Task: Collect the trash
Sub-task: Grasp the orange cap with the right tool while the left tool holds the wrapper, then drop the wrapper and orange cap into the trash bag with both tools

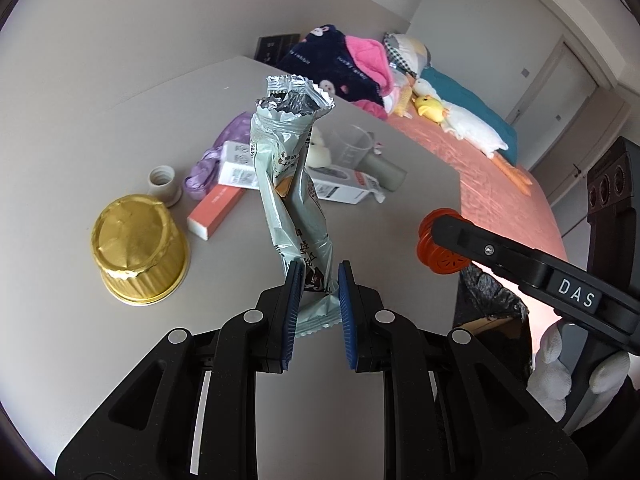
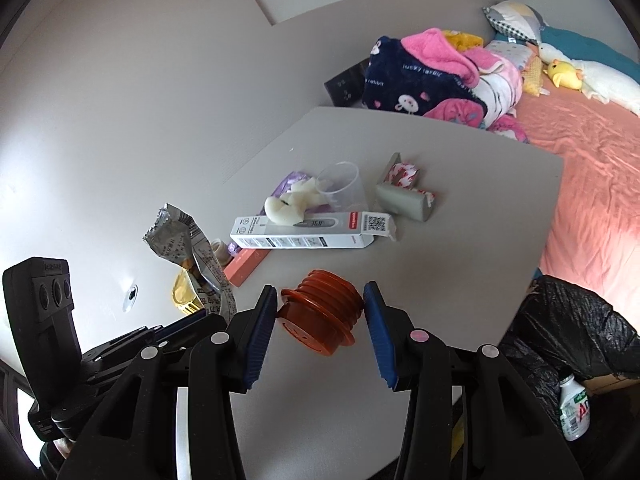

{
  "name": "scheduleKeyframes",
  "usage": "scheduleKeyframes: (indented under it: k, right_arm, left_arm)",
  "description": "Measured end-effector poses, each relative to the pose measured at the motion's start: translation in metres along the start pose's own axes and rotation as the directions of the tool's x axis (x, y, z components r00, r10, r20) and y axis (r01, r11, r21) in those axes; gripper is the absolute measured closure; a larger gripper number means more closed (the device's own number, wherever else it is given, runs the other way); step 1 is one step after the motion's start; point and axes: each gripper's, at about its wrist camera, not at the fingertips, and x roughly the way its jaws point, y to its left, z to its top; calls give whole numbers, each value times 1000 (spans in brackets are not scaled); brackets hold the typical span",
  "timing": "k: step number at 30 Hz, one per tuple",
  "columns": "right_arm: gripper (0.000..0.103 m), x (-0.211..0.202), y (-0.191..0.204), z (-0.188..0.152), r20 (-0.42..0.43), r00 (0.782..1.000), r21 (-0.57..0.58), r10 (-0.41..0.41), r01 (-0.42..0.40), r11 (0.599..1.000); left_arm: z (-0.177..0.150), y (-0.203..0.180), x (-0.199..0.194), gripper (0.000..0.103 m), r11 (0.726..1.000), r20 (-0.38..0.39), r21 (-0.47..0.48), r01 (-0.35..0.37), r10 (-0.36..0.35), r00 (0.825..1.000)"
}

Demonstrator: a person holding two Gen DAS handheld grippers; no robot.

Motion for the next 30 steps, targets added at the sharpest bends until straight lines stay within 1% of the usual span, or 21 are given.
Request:
scheduleKeyframes:
  k: [8, 14, 22, 30]
  right_arm:
    - [56, -33, -16, -3, 56, 998, 41, -39, 37, 998]
    - [56, -59, -32, -10, 92, 993, 82, -78, 70, 994]
    - [56, -94, -54, -19, 142, 980, 137, -140, 120, 983]
    - [56, -122, -73, -30, 173, 966, 188, -191, 158, 969]
  left_arm:
    - [3, -30, 1, 84, 996, -12, 66, 63, -62, 998]
    - [5, -56, 7, 84, 986, -33, 120, 120, -117, 993]
    - [10, -93, 15, 84, 963, -56, 194, 189, -181, 982]
    - [6, -127, 18, 84, 933, -89, 258, 251, -235, 968]
